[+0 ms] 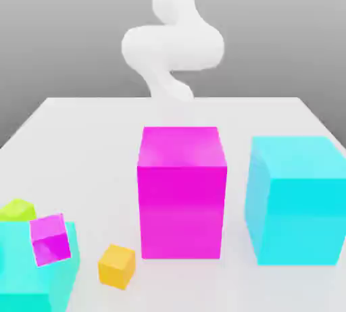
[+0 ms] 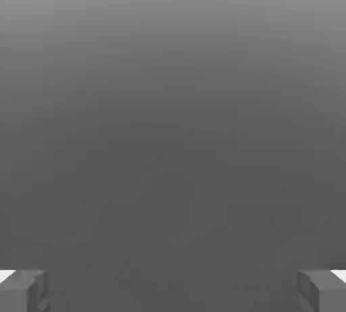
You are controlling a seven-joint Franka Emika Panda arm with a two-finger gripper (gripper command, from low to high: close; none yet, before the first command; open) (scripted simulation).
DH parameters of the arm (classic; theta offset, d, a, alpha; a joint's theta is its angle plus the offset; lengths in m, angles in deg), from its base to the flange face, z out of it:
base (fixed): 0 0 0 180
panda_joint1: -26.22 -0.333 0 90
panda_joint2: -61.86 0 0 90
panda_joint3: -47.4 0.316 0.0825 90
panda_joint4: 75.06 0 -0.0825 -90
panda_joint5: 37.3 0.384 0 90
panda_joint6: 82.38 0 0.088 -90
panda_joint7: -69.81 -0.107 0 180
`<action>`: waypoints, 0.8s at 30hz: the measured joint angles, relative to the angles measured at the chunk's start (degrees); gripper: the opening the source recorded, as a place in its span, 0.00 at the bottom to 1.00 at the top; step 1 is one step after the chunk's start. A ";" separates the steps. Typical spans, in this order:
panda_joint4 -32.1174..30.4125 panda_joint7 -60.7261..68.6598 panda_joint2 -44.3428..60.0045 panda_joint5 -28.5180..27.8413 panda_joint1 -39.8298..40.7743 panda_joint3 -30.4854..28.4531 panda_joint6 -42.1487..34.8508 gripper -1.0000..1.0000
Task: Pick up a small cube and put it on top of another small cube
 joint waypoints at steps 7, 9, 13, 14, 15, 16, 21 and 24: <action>-3.98 -17.47 13.48 -2.93 12.12 -0.29 6.28 0.50; -5.08 -22.30 17.24 -3.69 15.19 -0.78 8.02 0.50; -7.29 -31.79 24.74 -4.97 20.51 -2.68 11.50 0.50; -7.83 -34.04 26.61 -5.13 21.80 -3.21 12.35 0.50; -8.39 -36.28 28.47 -5.27 22.74 -4.08 13.24 0.50; -8.95 -38.45 30.34 -5.30 23.81 -4.82 14.14 0.50; -11.78 -47.66 39.67 -3.21 30.03 -8.52 18.69 0.50; -13.48 -51.60 45.29 0.27 33.24 -9.84 21.42 0.50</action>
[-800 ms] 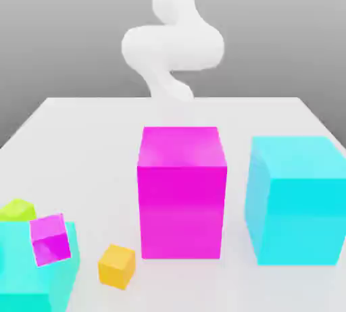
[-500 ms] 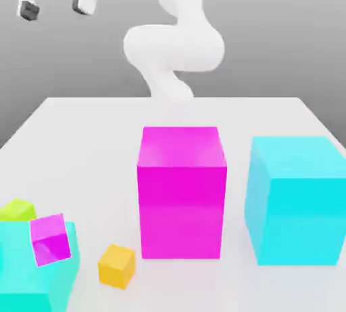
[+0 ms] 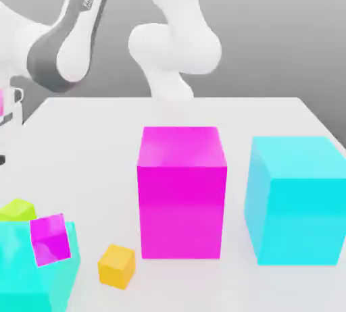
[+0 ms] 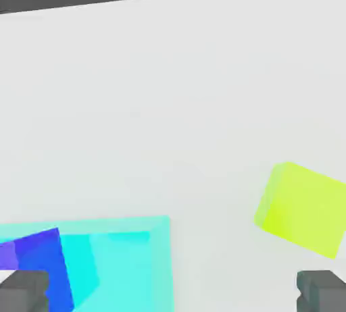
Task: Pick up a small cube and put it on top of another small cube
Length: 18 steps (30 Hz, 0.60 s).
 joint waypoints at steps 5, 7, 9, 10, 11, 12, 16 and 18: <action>-0.77 -0.93 9.82 7.42 3.43 0.75 5.97 0.50; -0.06 0.15 13.96 9.14 4.82 2.39 9.23 0.50; 0.53 0.88 17.13 10.11 5.99 3.76 11.79 0.00; 0.53 0.88 17.13 10.11 5.99 3.76 11.79 0.00; 0.53 0.87 17.13 10.10 5.99 3.76 11.81 0.00; 0.53 0.85 17.13 10.08 5.99 3.76 11.86 0.00; 0.49 0.77 16.93 10.00 6.00 3.75 11.74 0.00; -0.13 -0.19 13.76 8.80 5.24 2.69 9.20 0.00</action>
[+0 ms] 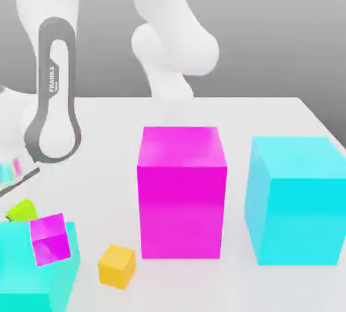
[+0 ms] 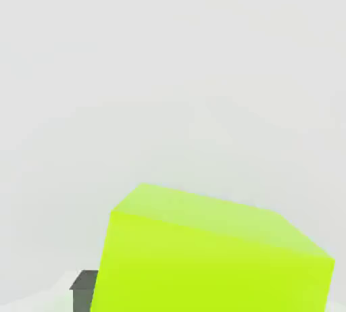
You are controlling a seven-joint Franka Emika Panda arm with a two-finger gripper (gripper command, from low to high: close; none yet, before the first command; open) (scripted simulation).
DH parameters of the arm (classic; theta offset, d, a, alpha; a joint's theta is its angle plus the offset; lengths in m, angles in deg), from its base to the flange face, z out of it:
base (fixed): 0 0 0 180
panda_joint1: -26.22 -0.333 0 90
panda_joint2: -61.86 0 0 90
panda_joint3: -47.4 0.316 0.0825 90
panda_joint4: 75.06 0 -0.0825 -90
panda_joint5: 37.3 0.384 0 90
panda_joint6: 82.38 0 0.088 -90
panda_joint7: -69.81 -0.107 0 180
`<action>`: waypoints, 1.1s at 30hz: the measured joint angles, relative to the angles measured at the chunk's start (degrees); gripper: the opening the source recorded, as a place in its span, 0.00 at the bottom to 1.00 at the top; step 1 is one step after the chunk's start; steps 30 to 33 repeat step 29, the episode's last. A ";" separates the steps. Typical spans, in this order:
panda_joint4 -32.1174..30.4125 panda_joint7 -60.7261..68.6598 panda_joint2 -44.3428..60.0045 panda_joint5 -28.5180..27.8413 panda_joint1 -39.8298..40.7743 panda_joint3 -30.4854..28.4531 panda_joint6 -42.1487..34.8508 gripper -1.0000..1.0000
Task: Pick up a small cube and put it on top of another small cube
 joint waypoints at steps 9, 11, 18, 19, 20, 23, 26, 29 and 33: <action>2.01 5.07 -14.42 -11.81 -8.39 2.45 -11.71 0.00; 2.51 8.52 -16.72 -13.92 -12.61 4.64 -13.77 0.00; -1.39 16.18 -19.99 -11.93 -25.31 11.13 -16.07 0.00; -2.77 15.56 -19.18 -9.94 -25.28 10.89 -15.05 0.00; -3.40 15.10 -17.85 -9.19 -24.56 11.19 -13.64 0.00; -3.79 13.99 -12.64 -9.48 -24.45 10.98 -8.50 0.00; -3.75 13.31 -7.71 -10.30 -24.74 10.66 -3.75 1.00; -3.75 13.31 -7.71 -10.30 -24.74 10.66 -3.75 1.00; -3.75 13.31 -7.71 -10.30 -24.74 10.66 -3.75 1.00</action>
